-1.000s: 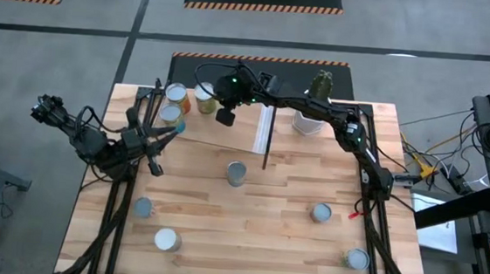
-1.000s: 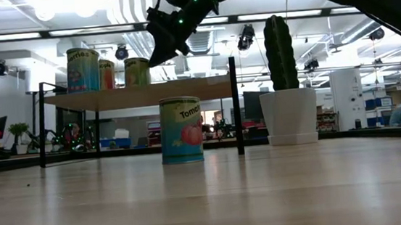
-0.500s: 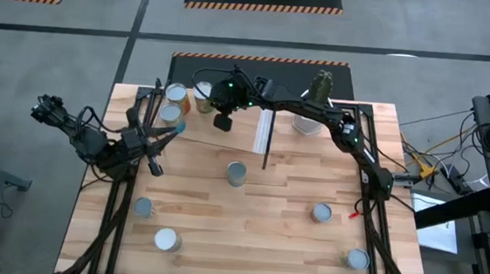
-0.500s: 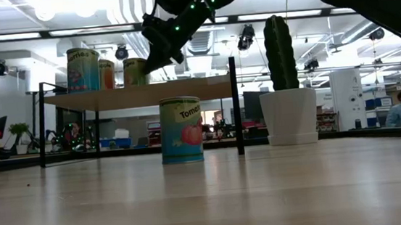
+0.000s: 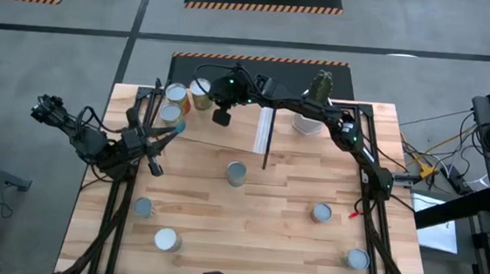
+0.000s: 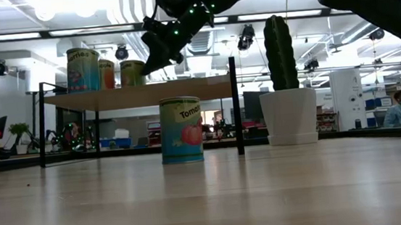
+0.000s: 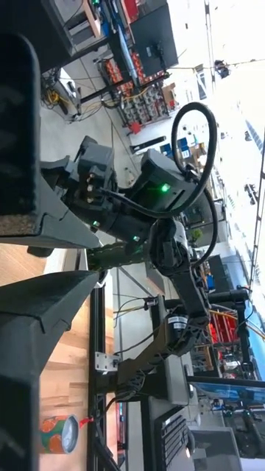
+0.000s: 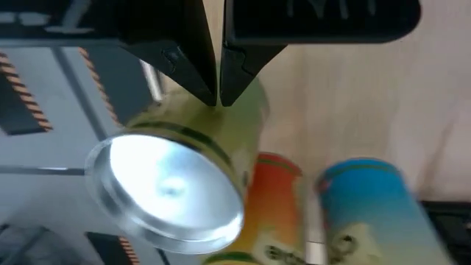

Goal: Pick and place cans onto a shelf
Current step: Put the large canned oranges on the shelf

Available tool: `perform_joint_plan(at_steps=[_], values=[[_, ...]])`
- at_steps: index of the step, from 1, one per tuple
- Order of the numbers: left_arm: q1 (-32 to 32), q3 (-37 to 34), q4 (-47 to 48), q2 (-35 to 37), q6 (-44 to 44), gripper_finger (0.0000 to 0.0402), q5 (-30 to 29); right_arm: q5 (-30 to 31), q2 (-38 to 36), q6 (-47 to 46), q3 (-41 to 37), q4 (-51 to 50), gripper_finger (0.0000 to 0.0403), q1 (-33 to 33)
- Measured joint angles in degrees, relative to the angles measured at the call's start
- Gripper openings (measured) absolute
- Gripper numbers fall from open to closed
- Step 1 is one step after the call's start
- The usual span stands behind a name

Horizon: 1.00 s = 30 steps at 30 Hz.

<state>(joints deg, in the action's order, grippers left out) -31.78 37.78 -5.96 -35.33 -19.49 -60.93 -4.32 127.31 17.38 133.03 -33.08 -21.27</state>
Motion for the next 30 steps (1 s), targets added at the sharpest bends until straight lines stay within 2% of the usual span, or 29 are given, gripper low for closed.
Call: perform_joint_plan(at_steps=[30], values=[[0.0, 0.0, 0.0, 0.0, 0.0, 0.0043, 0.0, 0.3, 0.3, 1.9, -2.8, 8.6, 0.0009, -1.5]])
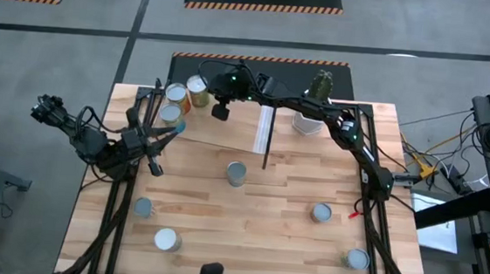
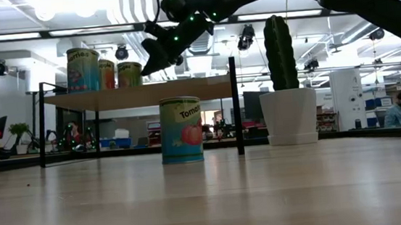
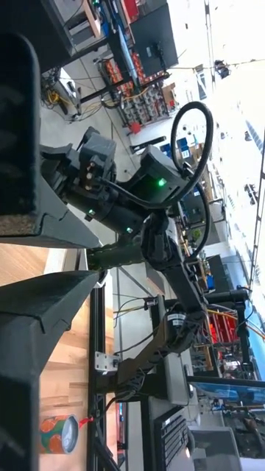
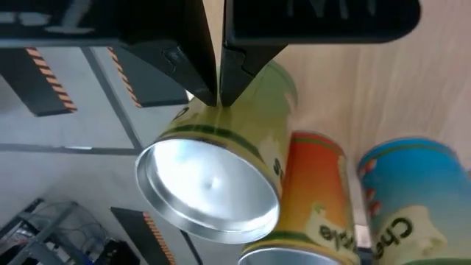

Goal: Pick and place cans onto a shelf
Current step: Put the large canned oranges on the shelf

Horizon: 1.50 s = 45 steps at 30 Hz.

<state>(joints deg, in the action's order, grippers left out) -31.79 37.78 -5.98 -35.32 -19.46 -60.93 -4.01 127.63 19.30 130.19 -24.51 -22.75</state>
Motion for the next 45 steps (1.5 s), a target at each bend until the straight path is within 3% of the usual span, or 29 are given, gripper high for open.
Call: perform_joint_plan(at_steps=[45], values=[[0.0, 0.0, 0.0, 0.0, -0.8, 0.0043, 0.0, -1.0, 1.6, 2.0, -2.4, 10.1, 0.0009, -0.1]])
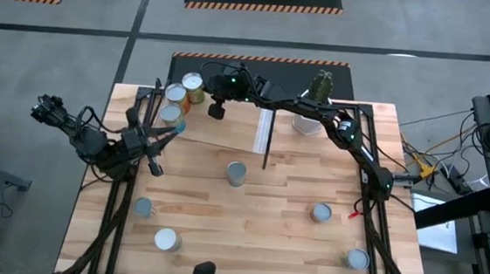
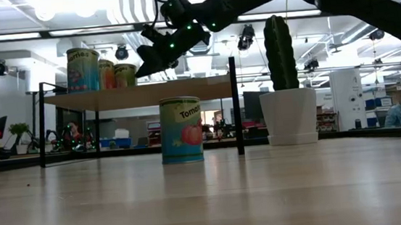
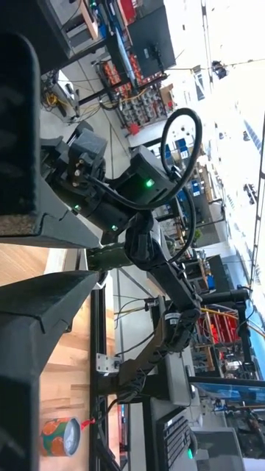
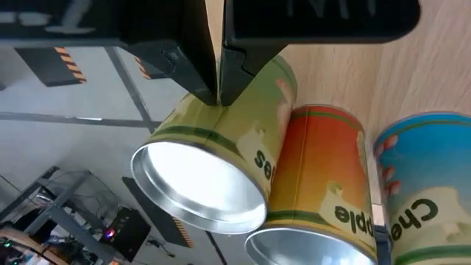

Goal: Pick and place cans onto a shelf
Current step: Put the large canned oranges on the shelf

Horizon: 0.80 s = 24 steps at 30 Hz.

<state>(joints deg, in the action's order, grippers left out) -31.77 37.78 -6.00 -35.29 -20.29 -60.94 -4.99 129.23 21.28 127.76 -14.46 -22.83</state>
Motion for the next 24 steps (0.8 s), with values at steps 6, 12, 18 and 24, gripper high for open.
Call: perform_joint_plan(at_steps=[6, 12, 18, 24], values=[[0.0, 0.0, 0.0, 0.0, 0.0, 0.0043, 0.0, -1.4, 0.0, -0.1, -0.2, 1.1, 0.0009, 0.1], [0.0, 0.0, 0.0, 0.0, 0.0, 0.0043, 0.0, -2.5, 0.0, -0.5, -0.3, 1.2, 0.0009, 0.2], [0.0, 0.0, 0.0, 0.0, 0.0, 0.0043, 0.0, -1.8, 0.0, 0.5, 0.3, -4.1, 0.0009, -0.3], [0.0, 0.0, 0.0, 0.0, 0.0, 0.0043, 0.0, -1.0, 0.3, 0.2, -1.0, 1.3, 0.0009, -1.1]])
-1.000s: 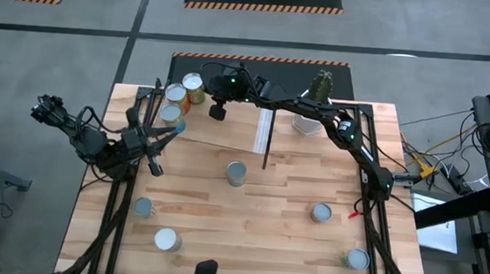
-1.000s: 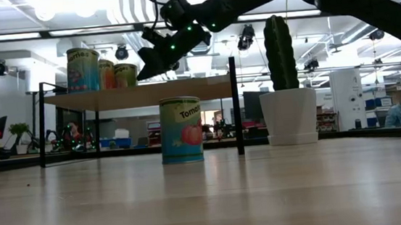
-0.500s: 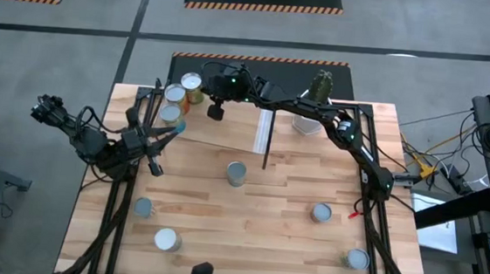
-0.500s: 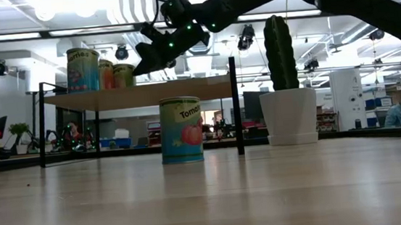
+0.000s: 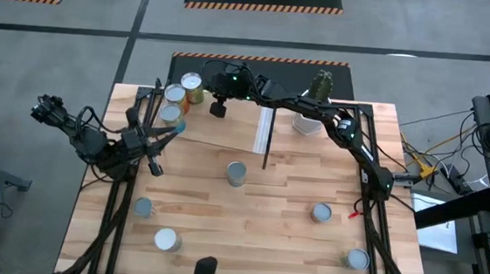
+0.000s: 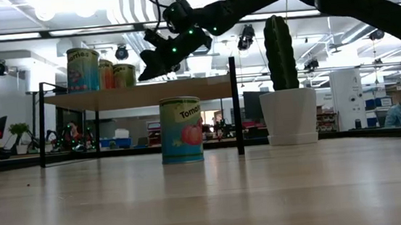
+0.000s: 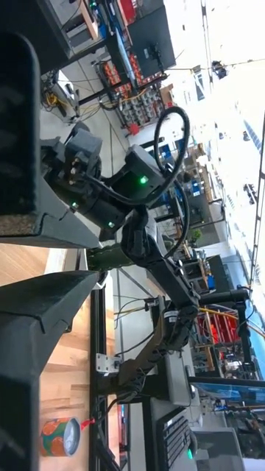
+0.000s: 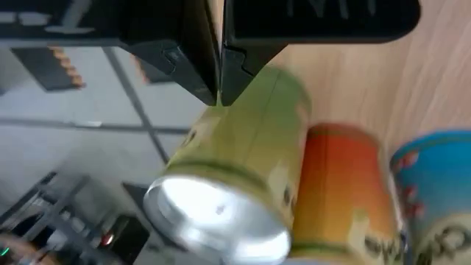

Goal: Pick and place cans onto a shelf
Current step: Put the large canned oranges on the shelf

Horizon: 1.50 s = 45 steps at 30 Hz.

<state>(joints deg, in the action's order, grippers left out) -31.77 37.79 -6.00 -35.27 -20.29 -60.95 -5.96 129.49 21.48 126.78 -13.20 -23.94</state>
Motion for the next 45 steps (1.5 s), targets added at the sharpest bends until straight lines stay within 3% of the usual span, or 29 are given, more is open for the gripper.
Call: perform_joint_plan(at_steps=[19, 28, 33, 37, 45], values=[[0.0, 0.0, -0.4, 0.0, 0.0, 0.0043, 0.0, -2.0, 0.1, 0.1, -0.6, 6.3, 0.0009, 0.4], [0.5, 0.0, -1.3, -0.8, 1.8, 0.0033, 0.0, -2.0, -9.4, 1.7, -0.6, -16.0, 0.0009, 1.7], [5.4, 2.0, -3.6, -4.2, 1.2, 0.0004, 0.3, -2.0, -14.9, 2.2, -3.9, -22.7, 0.0009, 4.6], [11.5, 9.1, 4.2, -8.6, 2.7, 0.0001, 4.0, -2.1, -20.7, 2.8, -11.7, -20.3, 0.0009, 7.5], [30.7, 32.7, 39.4, -21.4, 10.2, 0.0000, 16.6, -1.5, -34.6, 1.3, -33.5, -9.5, 0.0009, 12.2]])
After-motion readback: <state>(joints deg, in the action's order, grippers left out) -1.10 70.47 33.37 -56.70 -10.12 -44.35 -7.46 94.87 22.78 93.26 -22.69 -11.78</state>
